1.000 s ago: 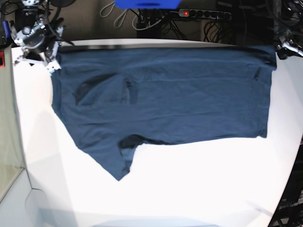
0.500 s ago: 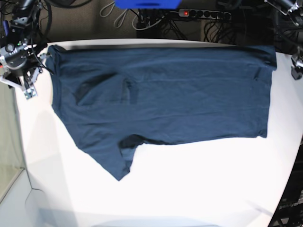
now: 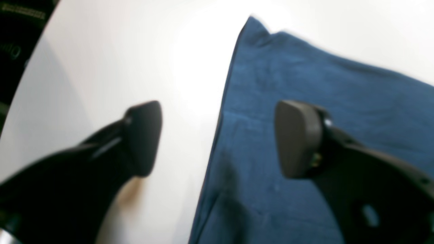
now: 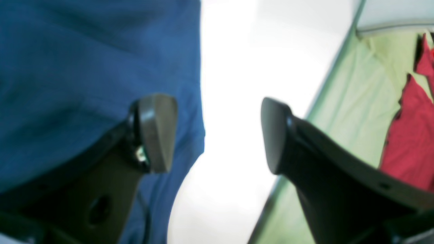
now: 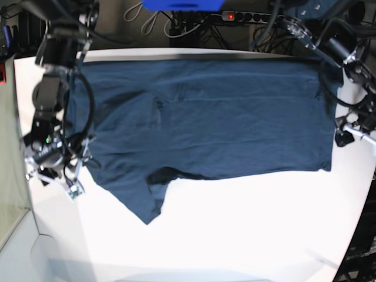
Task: Layout the t-shirt on the table in an organized manner, then fold the t-shirt properly
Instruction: 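Move both grippers to the hem corners and grasp them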
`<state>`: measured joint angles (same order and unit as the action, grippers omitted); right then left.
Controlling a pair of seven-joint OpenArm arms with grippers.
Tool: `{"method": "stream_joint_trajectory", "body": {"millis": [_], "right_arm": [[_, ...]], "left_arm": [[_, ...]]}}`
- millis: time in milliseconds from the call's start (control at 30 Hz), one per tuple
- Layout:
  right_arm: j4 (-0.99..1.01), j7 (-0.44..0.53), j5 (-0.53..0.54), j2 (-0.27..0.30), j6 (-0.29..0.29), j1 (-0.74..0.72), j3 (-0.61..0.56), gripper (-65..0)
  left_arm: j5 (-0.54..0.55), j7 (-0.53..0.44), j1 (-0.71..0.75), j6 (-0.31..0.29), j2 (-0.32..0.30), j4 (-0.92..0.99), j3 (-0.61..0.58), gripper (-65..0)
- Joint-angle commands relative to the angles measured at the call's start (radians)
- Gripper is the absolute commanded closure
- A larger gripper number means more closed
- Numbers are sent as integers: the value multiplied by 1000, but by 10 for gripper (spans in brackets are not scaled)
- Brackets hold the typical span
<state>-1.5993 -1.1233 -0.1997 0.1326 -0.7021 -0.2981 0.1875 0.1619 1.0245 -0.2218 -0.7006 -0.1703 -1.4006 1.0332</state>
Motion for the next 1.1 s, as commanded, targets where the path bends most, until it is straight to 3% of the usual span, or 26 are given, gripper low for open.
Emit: {"method": "stream_joint_trajectory", "body": {"millis": [0,133,333,533,700,767,933,1033,1067], "right_arm": [[55,19,3,0,4,-62,7,-413],[324,130,3,0,4,-192,7,-411],[666,371,9,22,4,-310,7,-411],[864,570,10,51,4,-342,8,-410],[969,664,10,72,4,-333,8,-398],[1003,687,10,74,4,-335,7,-344],[1008,696,10,69,4,-290,0,-86],[1008,693,9,66,4,-286,0,0],[1008,691,9,66,4,-286,0,0]], "left_arm": [[-2,-19,-15,2,-16,-18,-14,-569],[-18,-57,-15,2,-16,-18,-81,-619],[-20,-71,-11,2,-25,-18,-93,-619],[-20,-77,-17,2,-48,50,-97,-619],[-20,-178,-44,2,-56,186,-100,-619],[-20,-198,-61,2,-61,246,-100,-619],[-71,-264,-110,2,-61,360,-144,-619],[-132,-319,-132,2,-54,398,-193,-619],[-144,-333,-138,2,-53,407,-199,-619]]}}
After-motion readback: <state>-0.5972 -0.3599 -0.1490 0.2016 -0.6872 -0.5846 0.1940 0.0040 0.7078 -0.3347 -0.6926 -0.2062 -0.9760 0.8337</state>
